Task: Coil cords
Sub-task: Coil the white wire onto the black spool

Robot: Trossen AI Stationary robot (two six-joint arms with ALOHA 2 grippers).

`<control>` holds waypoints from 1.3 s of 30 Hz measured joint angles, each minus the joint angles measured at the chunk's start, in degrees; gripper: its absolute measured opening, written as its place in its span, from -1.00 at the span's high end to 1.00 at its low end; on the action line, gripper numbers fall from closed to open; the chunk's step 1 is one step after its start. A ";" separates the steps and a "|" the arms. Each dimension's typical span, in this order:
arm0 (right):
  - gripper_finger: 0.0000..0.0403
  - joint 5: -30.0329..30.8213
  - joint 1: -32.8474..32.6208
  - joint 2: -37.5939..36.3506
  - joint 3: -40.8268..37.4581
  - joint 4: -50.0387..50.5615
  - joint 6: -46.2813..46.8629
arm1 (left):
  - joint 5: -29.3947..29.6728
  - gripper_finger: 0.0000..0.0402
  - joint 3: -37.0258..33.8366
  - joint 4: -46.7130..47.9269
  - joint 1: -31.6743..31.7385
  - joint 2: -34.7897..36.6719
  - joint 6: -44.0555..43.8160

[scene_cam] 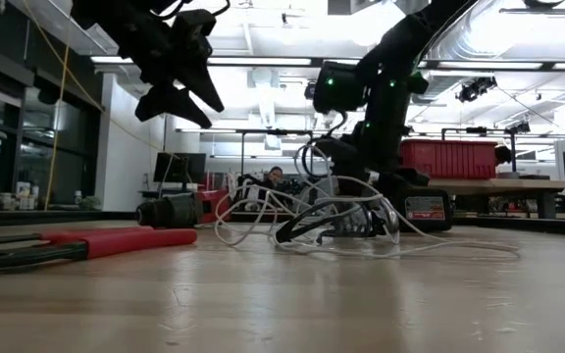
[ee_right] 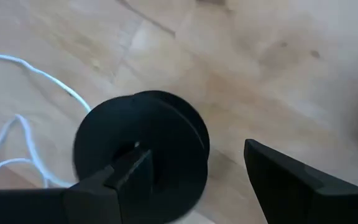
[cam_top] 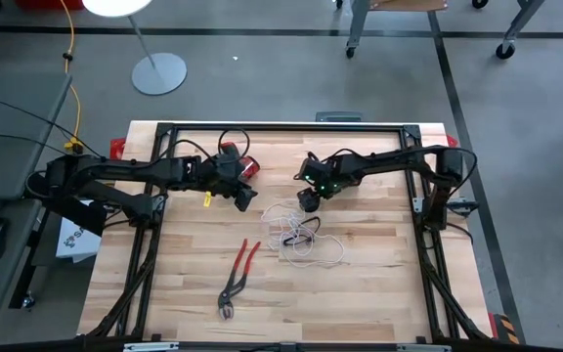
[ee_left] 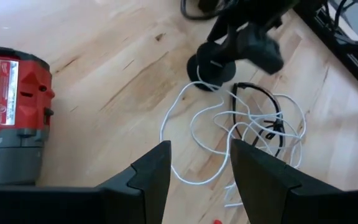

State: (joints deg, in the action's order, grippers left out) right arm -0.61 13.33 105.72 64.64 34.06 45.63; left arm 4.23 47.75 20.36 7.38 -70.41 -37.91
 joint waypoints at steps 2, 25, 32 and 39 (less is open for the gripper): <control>-0.17 0.01 -0.25 0.56 0.03 -0.32 0.43 | 0.13 0.20 0.00 -0.66 0.00 0.00 0.00; 0.99 16.66 -8.95 -7.18 18.47 2.79 -20.34 | -2.16 0.20 0.17 -25.41 6.51 16.62 1.53; 0.99 21.96 -13.36 -10.45 28.84 -5.53 -35.88 | -9.40 0.20 0.20 -27.98 7.66 24.91 -6.05; 1.00 22.13 -15.09 -10.51 36.50 -6.59 -50.68 | -19.42 0.20 0.17 -26.65 4.64 25.61 -5.83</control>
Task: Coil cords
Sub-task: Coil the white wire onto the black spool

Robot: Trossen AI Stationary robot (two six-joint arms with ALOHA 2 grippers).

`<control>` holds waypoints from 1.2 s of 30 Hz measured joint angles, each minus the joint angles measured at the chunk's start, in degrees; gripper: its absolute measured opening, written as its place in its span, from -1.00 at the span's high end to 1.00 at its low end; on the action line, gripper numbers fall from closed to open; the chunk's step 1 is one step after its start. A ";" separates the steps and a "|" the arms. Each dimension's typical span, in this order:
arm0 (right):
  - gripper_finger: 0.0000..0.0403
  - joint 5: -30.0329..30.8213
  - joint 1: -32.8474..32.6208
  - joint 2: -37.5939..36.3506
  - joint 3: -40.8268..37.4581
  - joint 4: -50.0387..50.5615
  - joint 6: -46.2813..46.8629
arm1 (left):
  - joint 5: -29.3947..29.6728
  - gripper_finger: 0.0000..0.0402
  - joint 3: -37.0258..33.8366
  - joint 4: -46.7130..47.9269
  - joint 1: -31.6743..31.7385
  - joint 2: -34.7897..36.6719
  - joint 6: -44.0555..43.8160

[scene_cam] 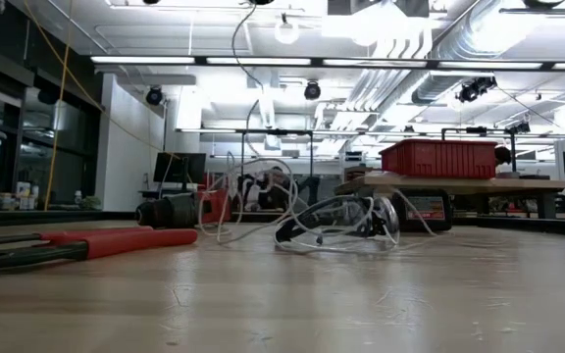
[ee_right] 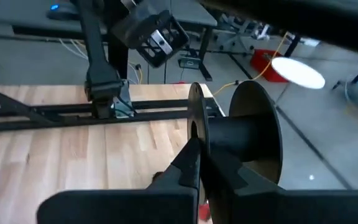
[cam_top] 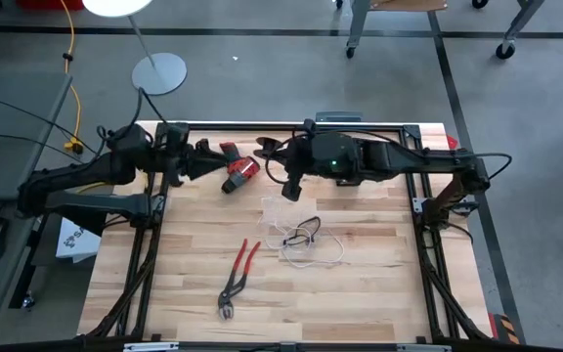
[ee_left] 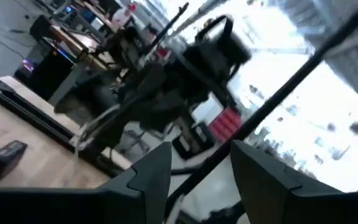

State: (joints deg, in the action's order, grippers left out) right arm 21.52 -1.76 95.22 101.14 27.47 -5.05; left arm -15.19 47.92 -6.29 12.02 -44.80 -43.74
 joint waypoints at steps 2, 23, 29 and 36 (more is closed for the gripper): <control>1.00 0.16 -0.44 0.02 1.16 2.04 -1.36 | 0.83 0.20 0.38 1.96 -1.19 -0.17 4.90; 1.00 -7.84 -2.48 0.07 1.94 8.60 3.75 | 30.69 0.20 10.58 18.99 -17.93 -12.14 61.47; 1.00 -8.22 -2.73 0.07 1.94 7.99 3.57 | 31.46 0.20 10.58 18.88 -17.46 -13.96 46.89; 1.00 -8.09 -2.85 0.07 1.92 7.43 2.63 | 27.75 0.20 10.58 14.67 -16.17 -14.38 38.76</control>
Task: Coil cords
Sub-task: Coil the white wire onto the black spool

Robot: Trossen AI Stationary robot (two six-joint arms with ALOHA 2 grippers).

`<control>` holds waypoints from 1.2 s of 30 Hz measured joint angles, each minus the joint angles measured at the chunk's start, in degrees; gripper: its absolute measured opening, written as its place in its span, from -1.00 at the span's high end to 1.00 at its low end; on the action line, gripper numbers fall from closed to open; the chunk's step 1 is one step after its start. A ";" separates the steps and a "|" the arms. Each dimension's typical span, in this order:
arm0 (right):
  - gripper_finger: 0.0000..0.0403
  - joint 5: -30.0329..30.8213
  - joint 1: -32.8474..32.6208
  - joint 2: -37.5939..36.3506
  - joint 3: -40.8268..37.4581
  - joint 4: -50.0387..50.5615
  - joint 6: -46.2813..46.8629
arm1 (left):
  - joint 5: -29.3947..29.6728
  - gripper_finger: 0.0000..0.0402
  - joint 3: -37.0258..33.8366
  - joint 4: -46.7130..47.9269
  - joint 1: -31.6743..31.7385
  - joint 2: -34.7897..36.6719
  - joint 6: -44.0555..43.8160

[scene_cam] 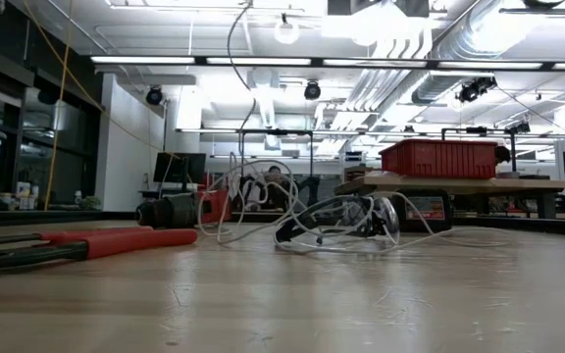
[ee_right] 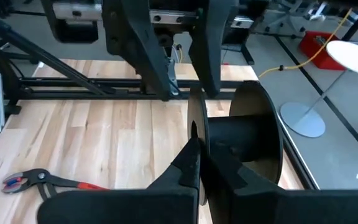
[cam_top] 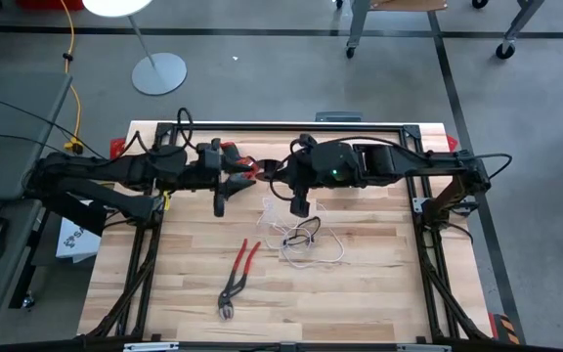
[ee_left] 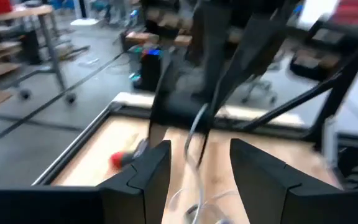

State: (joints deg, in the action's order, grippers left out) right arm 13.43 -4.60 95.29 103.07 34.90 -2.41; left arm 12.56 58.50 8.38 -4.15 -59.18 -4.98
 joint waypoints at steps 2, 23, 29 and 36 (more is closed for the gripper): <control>1.00 0.00 -0.04 0.00 0.00 -0.88 -0.98 | -2.03 0.20 0.00 -2.40 -0.01 -0.43 -0.66; 1.00 -0.34 -0.30 -0.02 -0.02 -2.13 -2.69 | -1.79 0.96 -0.07 -5.02 0.01 -2.24 -2.67; 0.78 0.11 -0.80 -0.04 1.50 -1.94 1.62 | -3.30 0.99 -0.07 -4.73 0.06 -0.09 -6.92; 0.20 6.03 -1.19 -0.16 4.17 6.90 2.53 | -4.35 0.99 -0.02 -0.57 1.65 5.28 -12.79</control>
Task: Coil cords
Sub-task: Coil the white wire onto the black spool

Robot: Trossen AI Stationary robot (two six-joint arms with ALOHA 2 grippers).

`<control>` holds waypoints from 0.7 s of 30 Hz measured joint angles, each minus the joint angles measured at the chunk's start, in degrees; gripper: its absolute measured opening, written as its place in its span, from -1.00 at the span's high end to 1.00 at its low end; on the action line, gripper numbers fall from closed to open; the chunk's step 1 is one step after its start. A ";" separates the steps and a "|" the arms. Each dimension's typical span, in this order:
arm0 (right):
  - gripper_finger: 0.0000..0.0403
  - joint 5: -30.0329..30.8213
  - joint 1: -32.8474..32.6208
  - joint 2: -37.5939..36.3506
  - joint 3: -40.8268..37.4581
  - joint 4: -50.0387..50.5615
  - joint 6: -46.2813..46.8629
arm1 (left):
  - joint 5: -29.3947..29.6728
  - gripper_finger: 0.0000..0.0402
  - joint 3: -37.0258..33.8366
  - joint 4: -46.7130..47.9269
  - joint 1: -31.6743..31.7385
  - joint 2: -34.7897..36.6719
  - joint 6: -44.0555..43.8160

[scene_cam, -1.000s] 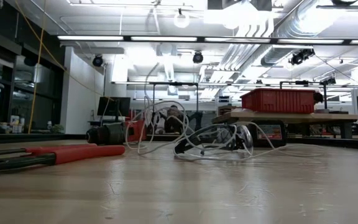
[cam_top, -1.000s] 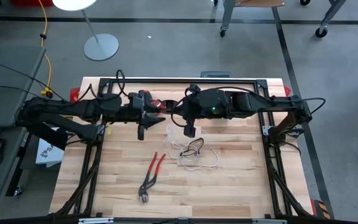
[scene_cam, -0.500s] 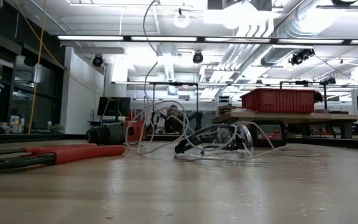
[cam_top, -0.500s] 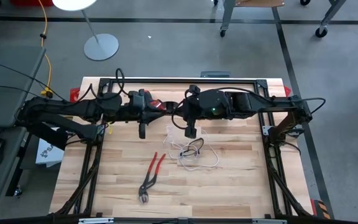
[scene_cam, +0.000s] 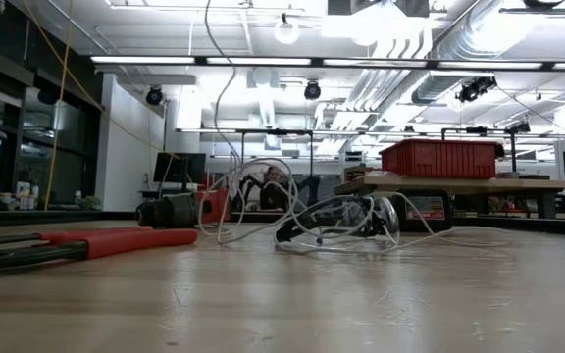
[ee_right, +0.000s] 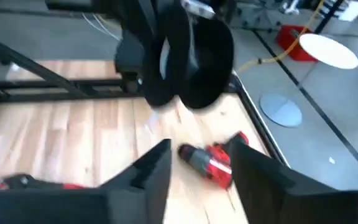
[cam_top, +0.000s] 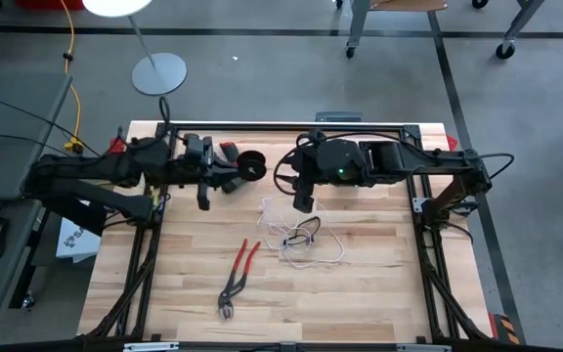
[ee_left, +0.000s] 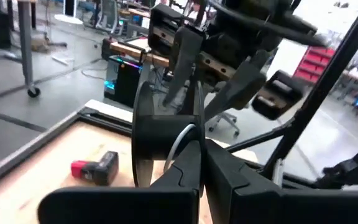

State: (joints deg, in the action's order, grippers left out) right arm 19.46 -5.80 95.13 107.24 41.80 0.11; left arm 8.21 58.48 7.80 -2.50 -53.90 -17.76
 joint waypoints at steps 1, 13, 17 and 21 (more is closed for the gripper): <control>0.15 -0.49 0.12 -0.02 0.00 1.52 0.39 | -0.62 0.99 0.00 -0.06 0.33 0.77 -1.45; 0.12 -12.86 1.67 0.59 -19.02 -36.94 7.12 | -7.72 1.00 0.02 -13.46 1.85 6.06 -11.25; 0.12 -13.09 2.89 2.14 -23.10 -48.15 10.29 | -7.33 1.00 0.02 -17.09 1.85 5.68 -12.23; 0.12 -13.53 3.30 4.16 -22.47 -50.72 9.94 | -6.42 1.00 0.10 -18.72 1.85 4.77 -13.23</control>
State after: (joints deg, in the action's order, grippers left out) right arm 5.93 -2.50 99.29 84.77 -8.92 10.05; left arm 1.79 58.57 -10.92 -0.64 -49.13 -31.00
